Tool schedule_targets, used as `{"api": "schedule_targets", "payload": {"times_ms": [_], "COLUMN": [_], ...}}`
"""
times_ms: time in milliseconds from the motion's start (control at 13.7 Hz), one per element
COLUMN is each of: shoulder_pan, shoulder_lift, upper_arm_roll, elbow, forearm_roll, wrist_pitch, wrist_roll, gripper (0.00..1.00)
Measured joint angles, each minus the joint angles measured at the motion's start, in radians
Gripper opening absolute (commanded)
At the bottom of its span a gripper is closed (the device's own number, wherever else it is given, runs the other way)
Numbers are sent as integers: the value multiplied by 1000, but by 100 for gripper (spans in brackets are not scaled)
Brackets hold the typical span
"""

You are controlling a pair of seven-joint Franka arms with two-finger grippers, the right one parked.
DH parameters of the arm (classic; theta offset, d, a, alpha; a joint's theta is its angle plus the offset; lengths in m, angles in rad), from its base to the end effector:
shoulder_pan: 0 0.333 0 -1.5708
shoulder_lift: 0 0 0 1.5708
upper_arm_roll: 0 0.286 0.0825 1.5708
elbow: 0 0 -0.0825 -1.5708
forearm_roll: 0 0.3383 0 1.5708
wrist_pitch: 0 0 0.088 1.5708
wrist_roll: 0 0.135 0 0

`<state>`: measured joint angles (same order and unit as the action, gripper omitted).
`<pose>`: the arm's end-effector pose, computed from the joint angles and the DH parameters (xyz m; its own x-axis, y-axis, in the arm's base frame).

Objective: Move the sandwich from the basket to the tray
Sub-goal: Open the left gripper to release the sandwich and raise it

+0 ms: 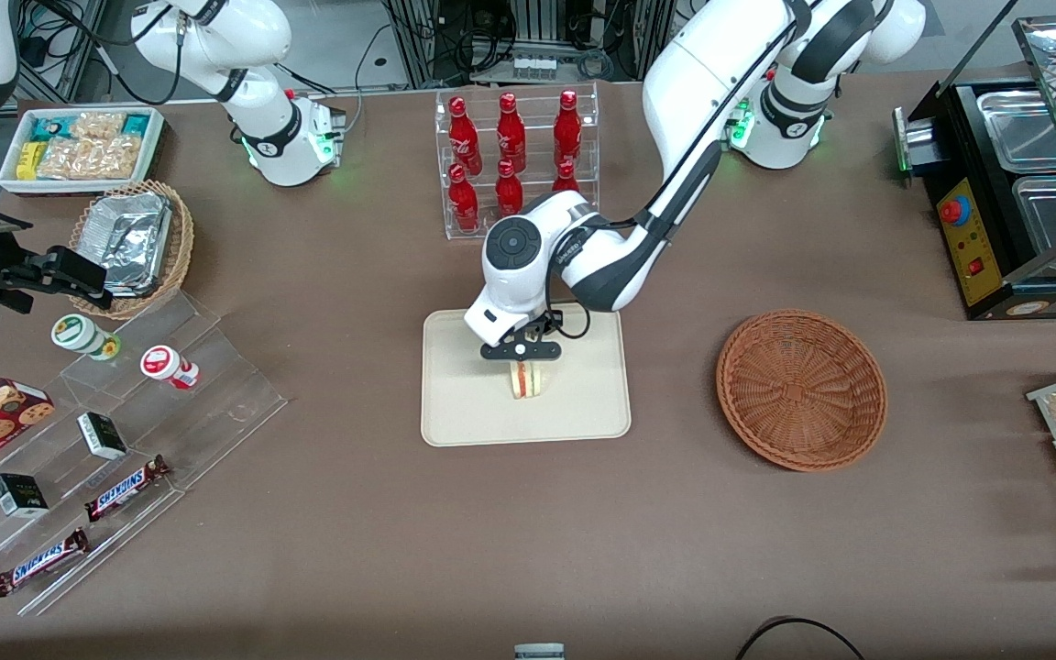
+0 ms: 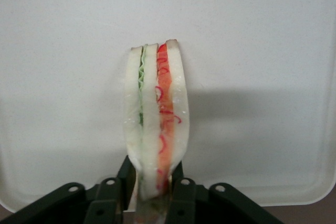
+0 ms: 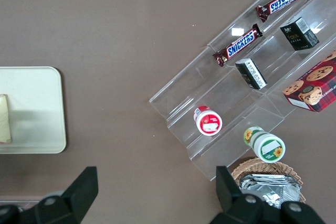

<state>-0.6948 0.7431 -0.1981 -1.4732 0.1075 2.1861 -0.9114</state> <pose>0.4328 -0.4975 0.2195 0.9989 0.0053 -0.0459 0.0061 -0.9998 0.0171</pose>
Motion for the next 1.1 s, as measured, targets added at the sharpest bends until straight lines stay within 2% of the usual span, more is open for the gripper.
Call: {"api": "schedule_targets", "payload": {"times_ms": [366, 585, 1098], "shoulder_pan": [4, 19, 195], "shoulder_lift": [-7, -54, -318], "upper_arm_roll": [4, 20, 32], "elbow": [28, 44, 49], "forearm_roll": [0, 0, -22], "wrist_pitch": [0, -5, -312], "wrist_roll": [0, -14, -14], "gripper": [100, 100, 100]}}
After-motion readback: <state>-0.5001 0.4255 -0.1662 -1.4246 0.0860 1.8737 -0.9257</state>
